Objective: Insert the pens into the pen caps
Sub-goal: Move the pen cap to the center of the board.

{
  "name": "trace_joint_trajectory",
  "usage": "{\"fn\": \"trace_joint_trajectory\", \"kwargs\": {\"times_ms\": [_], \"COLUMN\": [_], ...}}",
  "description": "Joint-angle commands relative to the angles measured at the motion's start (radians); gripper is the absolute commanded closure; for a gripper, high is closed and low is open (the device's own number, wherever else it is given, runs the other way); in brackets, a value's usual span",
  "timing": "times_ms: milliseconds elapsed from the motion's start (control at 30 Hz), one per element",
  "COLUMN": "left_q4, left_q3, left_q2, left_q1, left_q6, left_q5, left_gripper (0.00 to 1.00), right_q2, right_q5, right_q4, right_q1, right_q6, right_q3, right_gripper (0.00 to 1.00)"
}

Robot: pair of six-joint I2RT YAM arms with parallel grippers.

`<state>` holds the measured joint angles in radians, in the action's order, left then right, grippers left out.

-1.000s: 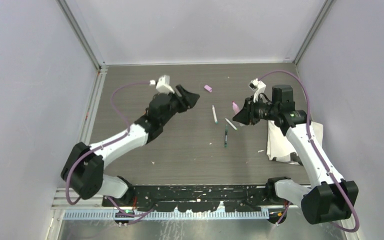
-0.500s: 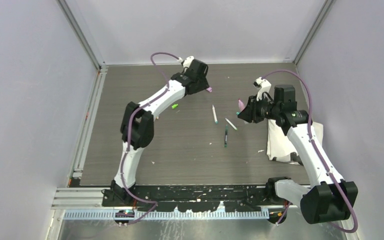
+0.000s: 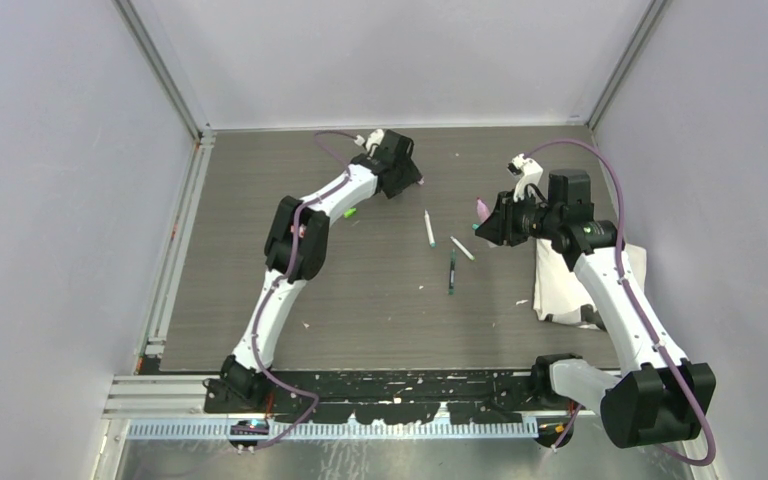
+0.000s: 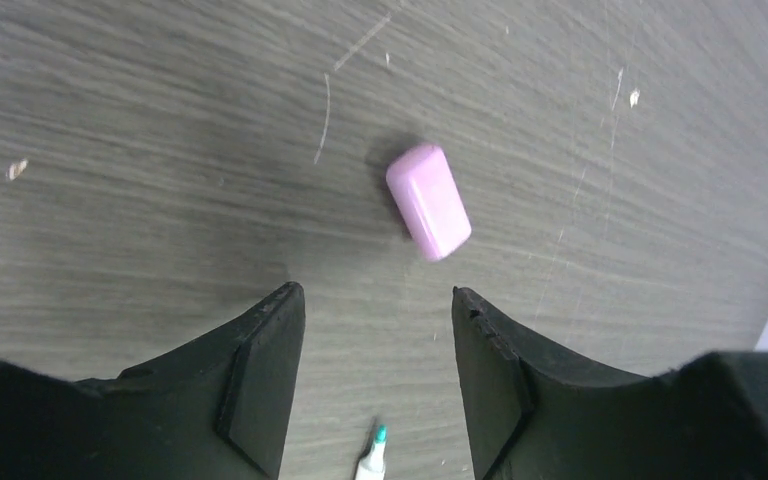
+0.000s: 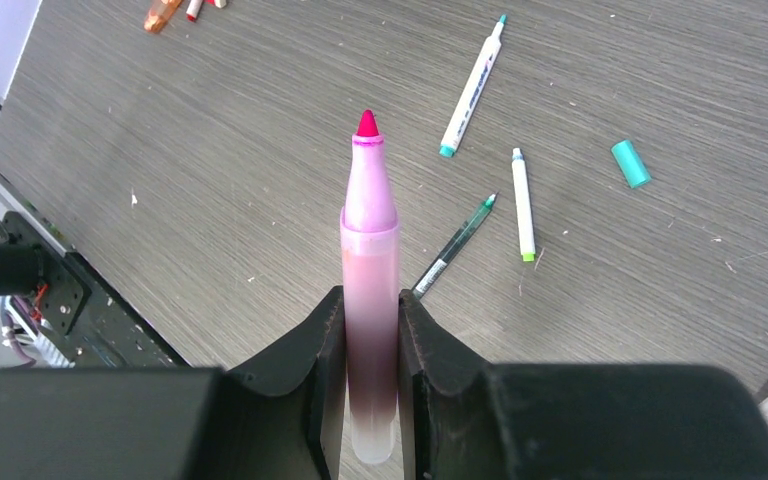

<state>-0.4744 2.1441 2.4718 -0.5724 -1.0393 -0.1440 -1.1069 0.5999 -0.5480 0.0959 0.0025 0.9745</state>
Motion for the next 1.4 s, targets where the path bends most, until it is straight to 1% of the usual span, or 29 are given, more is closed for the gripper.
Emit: {"fn": "trace_joint_trajectory", "kwargs": {"times_ms": [0, 67, 133, 333, 400, 500, 567, 733, 867, 1000, 1167, 1367], "left_q4": [0.125, 0.168, 0.175, 0.116, 0.1, 0.087, 0.078, 0.057, 0.035, 0.019, 0.021, 0.029], "left_q3": [0.032, 0.02, 0.031, 0.095, 0.101, 0.109, 0.113, 0.135, 0.16, 0.158, 0.08, -0.06], "left_q2": [0.02, 0.03, 0.049, 0.099, 0.109, 0.121, 0.127, 0.143, 0.159, 0.16, 0.108, -0.009], "left_q1": [0.026, 0.034, 0.04, 0.046, 0.047, 0.047, 0.048, 0.051, 0.052, 0.053, 0.054, 0.062], "left_q6": [-0.088, -0.111, -0.136, -0.19, -0.21, -0.228, -0.232, -0.237, -0.231, -0.216, -0.173, -0.093], "left_q5": [0.02, 0.027, 0.04, 0.064, 0.072, 0.079, 0.08, 0.088, 0.103, 0.117, 0.124, 0.112], "left_gripper": [0.43, 0.43, 0.43, 0.43, 0.46, 0.55, 0.58, 0.61, 0.67, 0.7, 0.71, 0.73], "right_q2": [-0.002, -0.001, -0.002, -0.002, -0.002, -0.001, -0.002, 0.0, 0.002, 0.004, 0.009, 0.013], "right_q5": [0.015, 0.019, 0.023, 0.026, 0.026, 0.027, 0.026, 0.032, 0.033, 0.034, 0.041, 0.046], "right_q4": [0.025, 0.025, 0.025, 0.025, 0.025, 0.027, 0.028, 0.028, 0.029, 0.028, 0.028, 0.031], "right_q1": [-0.003, -0.003, -0.004, -0.004, -0.003, -0.004, -0.004, -0.003, -0.003, -0.004, -0.004, -0.004], "right_q6": [0.02, 0.021, 0.022, 0.022, 0.022, 0.023, 0.023, 0.024, 0.023, 0.024, 0.023, 0.025], "right_q3": [0.026, 0.027, 0.026, 0.026, 0.026, 0.024, 0.024, 0.023, 0.024, 0.023, 0.023, 0.02], "right_gripper": [0.99, 0.99, 0.99, 0.99, 0.99, 0.99, 0.99, 0.99, 0.99, 0.99, 0.99, 0.99]}}
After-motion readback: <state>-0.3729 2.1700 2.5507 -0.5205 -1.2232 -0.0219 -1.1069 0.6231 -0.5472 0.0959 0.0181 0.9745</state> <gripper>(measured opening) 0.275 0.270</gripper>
